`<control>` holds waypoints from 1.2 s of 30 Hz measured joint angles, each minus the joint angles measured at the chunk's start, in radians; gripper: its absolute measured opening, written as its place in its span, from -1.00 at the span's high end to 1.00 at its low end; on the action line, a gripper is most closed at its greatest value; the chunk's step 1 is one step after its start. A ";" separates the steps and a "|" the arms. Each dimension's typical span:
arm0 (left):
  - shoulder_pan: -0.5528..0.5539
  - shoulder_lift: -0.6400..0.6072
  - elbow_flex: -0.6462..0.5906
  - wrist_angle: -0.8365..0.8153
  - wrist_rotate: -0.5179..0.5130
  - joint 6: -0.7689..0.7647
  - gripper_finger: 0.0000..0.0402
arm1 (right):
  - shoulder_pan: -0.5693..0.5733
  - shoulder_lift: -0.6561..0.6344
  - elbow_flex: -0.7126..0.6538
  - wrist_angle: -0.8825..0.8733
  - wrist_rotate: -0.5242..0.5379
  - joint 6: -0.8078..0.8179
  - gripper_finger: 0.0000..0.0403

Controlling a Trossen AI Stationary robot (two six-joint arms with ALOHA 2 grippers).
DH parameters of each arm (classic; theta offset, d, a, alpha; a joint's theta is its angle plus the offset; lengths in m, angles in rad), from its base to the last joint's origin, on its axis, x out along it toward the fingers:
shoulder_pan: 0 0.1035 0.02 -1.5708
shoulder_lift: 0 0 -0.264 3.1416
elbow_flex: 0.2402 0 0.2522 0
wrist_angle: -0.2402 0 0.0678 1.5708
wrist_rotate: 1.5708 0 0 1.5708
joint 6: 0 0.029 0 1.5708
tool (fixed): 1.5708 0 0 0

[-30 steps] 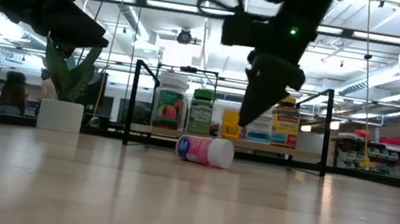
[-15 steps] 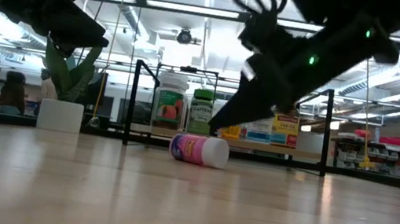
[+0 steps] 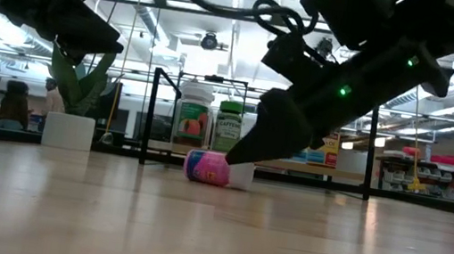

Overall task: Pick and place medicine bottles onto shelf by color
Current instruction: Put the pink pill bottle on the shelf

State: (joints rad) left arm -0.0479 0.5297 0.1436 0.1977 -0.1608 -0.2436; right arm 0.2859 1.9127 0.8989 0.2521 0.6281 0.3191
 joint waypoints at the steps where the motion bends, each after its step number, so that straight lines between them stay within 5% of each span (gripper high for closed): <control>1: 0.000 0.000 0.000 0.000 0.000 0.000 0.28 | 0.000 0.001 0.001 0.004 0.000 0.001 -0.45; 23: 0.000 0.000 0.000 0.000 0.000 -0.006 0.26 | -0.058 0.001 -0.047 0.020 -0.081 -0.005 -0.43; 36: 0.000 0.000 0.000 0.000 0.000 -0.007 0.28 | -0.058 0.001 -0.058 0.041 -0.082 -0.014 -0.06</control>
State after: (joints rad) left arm -0.0479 0.5299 0.1436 0.1974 -0.1608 -0.2504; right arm 0.2276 1.9141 0.8413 0.2930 0.5458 0.3052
